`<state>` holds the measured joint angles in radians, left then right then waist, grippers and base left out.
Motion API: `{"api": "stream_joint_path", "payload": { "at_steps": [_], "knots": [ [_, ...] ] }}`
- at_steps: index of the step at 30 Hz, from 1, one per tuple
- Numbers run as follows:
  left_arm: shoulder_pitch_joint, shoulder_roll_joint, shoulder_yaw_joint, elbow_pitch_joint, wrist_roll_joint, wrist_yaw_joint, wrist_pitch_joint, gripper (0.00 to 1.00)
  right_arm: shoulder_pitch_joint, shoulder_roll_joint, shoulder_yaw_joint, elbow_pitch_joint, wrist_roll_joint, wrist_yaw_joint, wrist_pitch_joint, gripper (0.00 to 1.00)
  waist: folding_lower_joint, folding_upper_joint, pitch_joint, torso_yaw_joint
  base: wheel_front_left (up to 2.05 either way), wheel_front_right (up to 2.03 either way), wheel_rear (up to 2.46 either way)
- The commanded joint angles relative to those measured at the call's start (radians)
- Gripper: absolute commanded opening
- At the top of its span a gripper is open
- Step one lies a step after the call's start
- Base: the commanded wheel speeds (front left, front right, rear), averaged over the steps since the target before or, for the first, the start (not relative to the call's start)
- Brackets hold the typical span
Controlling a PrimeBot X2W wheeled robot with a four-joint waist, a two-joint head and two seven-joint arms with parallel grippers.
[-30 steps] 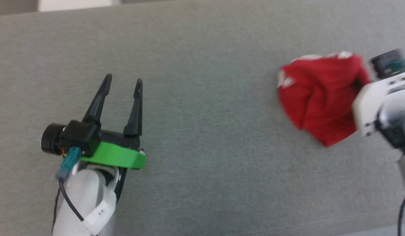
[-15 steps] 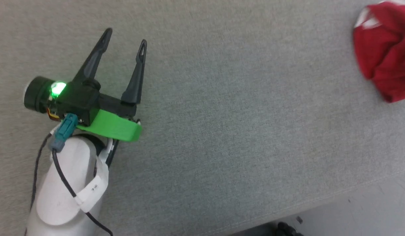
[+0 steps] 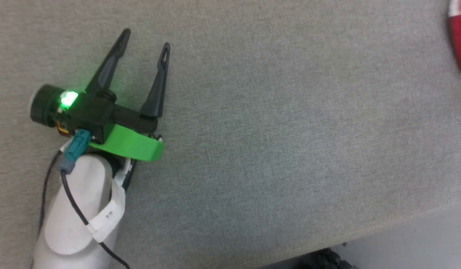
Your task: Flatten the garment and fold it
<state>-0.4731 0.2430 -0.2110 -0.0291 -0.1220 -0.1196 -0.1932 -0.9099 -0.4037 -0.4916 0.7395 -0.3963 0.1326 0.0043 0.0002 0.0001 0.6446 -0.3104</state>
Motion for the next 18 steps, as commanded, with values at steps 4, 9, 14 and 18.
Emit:
{"api": "stream_joint_path", "payload": {
  "at_steps": [4,9,14,18],
  "knots": [
    [0.051,-0.035,-0.001,0.071,-0.039,0.017,-0.043,1.00,0.041,0.009,0.030,0.006,0.016,-0.002,-0.110,1.00,-0.0002,-0.0001,-0.167,0.070,0.00,0.00,0.00],
    [0.126,-0.065,0.020,0.136,-0.075,0.029,-0.064,1.00,0.118,0.037,0.142,-0.013,0.136,-0.002,-0.205,1.00,-0.0002,-0.0001,-0.312,0.112,0.00,0.00,0.00],
    [0.190,-0.092,0.041,0.170,-0.099,0.034,-0.068,1.00,0.250,0.065,0.266,-0.123,0.291,-0.002,-0.231,1.00,-0.0002,-0.0001,-0.422,0.162,0.00,0.00,0.00],
    [0.234,-0.115,0.066,0.167,-0.111,0.036,-0.068,1.00,0.391,0.102,0.314,-0.273,0.428,-0.002,-0.237,1.00,-0.0002,-0.0001,-0.481,0.200,0.00,0.00,0.00]
  ]
}}
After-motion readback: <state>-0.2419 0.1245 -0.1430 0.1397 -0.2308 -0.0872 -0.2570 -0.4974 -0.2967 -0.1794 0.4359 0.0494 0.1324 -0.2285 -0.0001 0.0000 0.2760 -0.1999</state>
